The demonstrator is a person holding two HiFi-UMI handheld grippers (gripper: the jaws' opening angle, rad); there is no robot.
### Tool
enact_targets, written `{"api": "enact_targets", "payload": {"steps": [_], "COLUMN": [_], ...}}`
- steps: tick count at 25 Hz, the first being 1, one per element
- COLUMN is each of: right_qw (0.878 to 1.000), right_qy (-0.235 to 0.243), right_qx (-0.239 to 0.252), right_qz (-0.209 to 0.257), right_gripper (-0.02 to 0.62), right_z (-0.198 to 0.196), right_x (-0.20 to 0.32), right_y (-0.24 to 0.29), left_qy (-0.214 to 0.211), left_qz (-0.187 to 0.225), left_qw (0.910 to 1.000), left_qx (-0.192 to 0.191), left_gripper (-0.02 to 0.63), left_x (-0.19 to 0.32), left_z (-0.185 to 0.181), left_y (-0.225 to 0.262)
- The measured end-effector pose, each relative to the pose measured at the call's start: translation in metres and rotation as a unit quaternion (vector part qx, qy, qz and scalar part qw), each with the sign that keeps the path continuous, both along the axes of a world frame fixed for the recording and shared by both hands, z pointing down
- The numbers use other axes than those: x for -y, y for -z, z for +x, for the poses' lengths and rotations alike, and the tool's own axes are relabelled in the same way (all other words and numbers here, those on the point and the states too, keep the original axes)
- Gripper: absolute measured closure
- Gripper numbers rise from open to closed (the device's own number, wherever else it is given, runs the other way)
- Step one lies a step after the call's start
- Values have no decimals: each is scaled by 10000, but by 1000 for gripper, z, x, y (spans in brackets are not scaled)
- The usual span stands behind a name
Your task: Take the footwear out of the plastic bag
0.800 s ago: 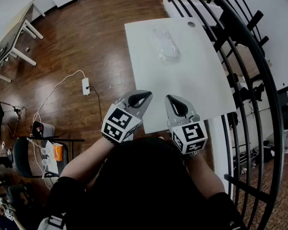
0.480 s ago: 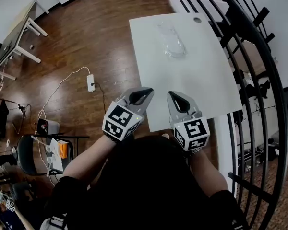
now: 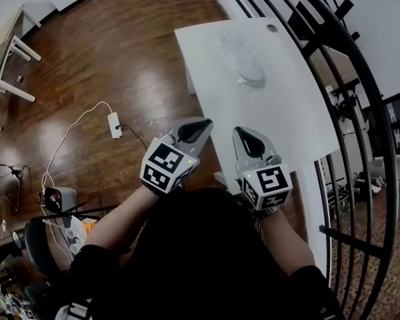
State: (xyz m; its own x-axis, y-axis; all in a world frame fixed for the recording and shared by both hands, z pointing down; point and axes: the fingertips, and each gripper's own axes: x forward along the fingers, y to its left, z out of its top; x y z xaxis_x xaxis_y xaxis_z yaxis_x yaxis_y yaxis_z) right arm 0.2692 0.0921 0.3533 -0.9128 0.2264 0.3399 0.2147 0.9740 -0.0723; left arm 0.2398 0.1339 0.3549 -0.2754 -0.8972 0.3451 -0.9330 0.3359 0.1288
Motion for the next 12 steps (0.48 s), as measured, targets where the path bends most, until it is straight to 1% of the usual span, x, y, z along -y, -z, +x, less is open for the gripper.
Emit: {"api": "enact_targets", "payload": {"steps": [6, 12], "right_qw": [9984, 9973], "right_qy": [-492, -632], "right_qx": [-266, -317], "right_qz": [109, 195], "right_gripper": [606, 606], "right_z": [-49, -98], "right_x": [-46, -77], "right_y": [-3, 0], "left_qy": [-250, -308], "left_qz": [126, 74], "left_qw": [9996, 9994], "left_qx": [-85, -161], "left_gripper": [591, 591], "left_x": [-53, -95], "left_z": [-64, -108], "left_y": [3, -5]}}
